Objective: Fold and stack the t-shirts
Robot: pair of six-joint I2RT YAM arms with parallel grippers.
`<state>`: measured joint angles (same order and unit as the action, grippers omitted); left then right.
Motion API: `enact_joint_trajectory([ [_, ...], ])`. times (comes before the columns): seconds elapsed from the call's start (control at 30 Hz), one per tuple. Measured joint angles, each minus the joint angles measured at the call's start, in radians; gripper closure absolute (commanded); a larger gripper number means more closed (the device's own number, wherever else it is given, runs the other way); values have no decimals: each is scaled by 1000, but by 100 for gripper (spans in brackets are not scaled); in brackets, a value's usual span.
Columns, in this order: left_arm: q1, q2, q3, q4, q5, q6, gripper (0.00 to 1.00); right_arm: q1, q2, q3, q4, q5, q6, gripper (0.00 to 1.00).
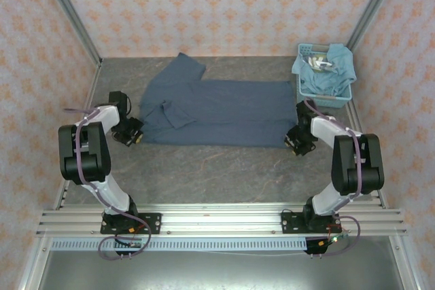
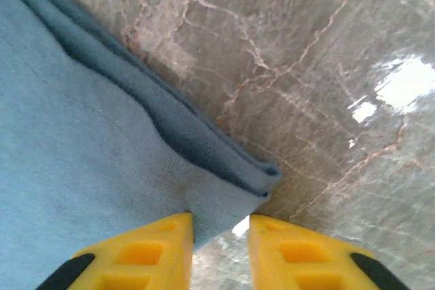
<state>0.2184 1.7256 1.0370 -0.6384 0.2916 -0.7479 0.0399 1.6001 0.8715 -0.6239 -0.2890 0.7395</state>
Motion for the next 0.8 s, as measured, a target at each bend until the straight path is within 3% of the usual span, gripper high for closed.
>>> enact_joint_trajectory([
  [0.07, -1, 0, 14, -3, -16, 8, 100, -2, 12, 18, -16, 6, -11, 100],
  [0.3, -1, -43, -1, -86, -92, 17, 100, 1, 16, 43, -23, 51, -36, 100],
  [0.67, -31, -346, -292, -219, -126, -82, 99, 3, -178, -101, -164, 85, -30, 100],
  [0.7, -37, -368, -314, -225, -127, -95, 94, 3, -189, -124, -172, 89, -29, 100],
  [0.8, -42, -389, -341, -239, -129, -122, 75, 3, -195, -163, -185, 91, -19, 80],
])
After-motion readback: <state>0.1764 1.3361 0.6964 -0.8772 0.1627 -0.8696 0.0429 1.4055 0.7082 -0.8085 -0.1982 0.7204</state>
